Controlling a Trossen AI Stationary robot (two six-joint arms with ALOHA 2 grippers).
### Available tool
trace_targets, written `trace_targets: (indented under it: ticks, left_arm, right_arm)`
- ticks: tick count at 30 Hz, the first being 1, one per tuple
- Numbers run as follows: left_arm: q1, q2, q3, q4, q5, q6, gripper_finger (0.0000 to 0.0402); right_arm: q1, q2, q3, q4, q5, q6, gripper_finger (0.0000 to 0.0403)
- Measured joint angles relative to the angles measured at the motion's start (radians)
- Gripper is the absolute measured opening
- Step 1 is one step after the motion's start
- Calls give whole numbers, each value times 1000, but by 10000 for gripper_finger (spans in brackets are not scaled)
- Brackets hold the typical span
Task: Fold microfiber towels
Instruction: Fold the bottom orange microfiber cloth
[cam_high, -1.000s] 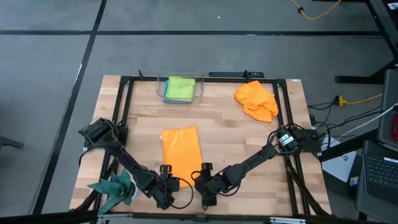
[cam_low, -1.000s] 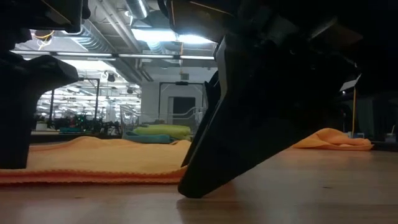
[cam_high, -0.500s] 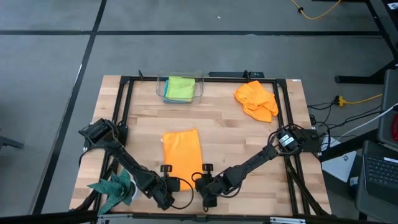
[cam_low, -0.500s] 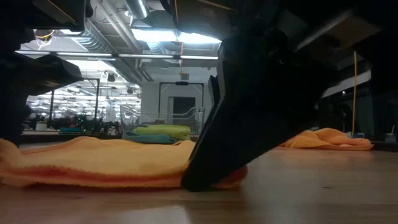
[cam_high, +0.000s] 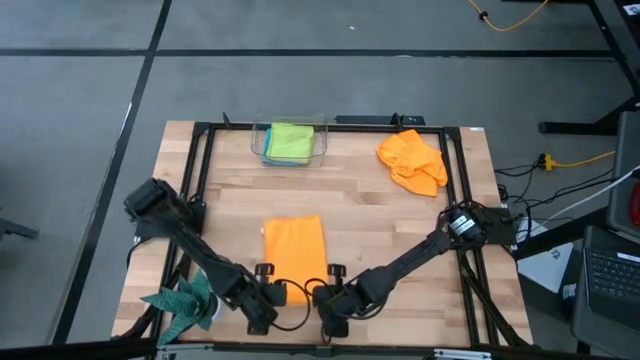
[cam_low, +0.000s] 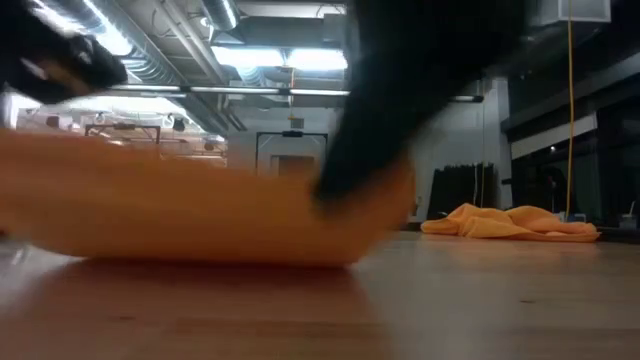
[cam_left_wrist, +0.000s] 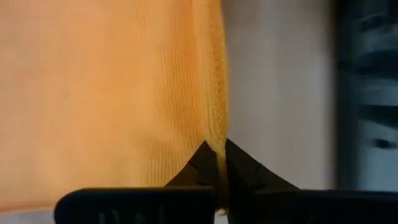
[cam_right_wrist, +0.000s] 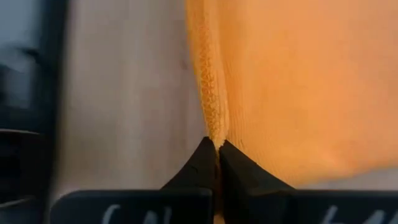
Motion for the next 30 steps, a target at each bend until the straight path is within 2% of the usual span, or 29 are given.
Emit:
trace_targets:
  ticks: [6, 11, 14, 20, 30]
  left_arm:
    - [-19, -99, 36, 4, 56, -19, 0]
    - [-30, -141, 68, -39, 21, -15, 0]
    - [-21, -154, 81, -135, -46, -15, 0]
    - [9, -146, 80, -339, -89, -23, 0]
    - [106, -143, 58, -440, -173, 5, 0]
  right_arm:
    - [2, -6, 191, -180, -93, 53, 3]
    - [8, -8, 291, -263, -33, 27, 2]
    - [-5, -8, 298, -290, 32, -2, 2]
    - [-73, -6, 281, -306, 79, -66, 2]
    - [-203, -4, 202, -287, 119, -137, 2]
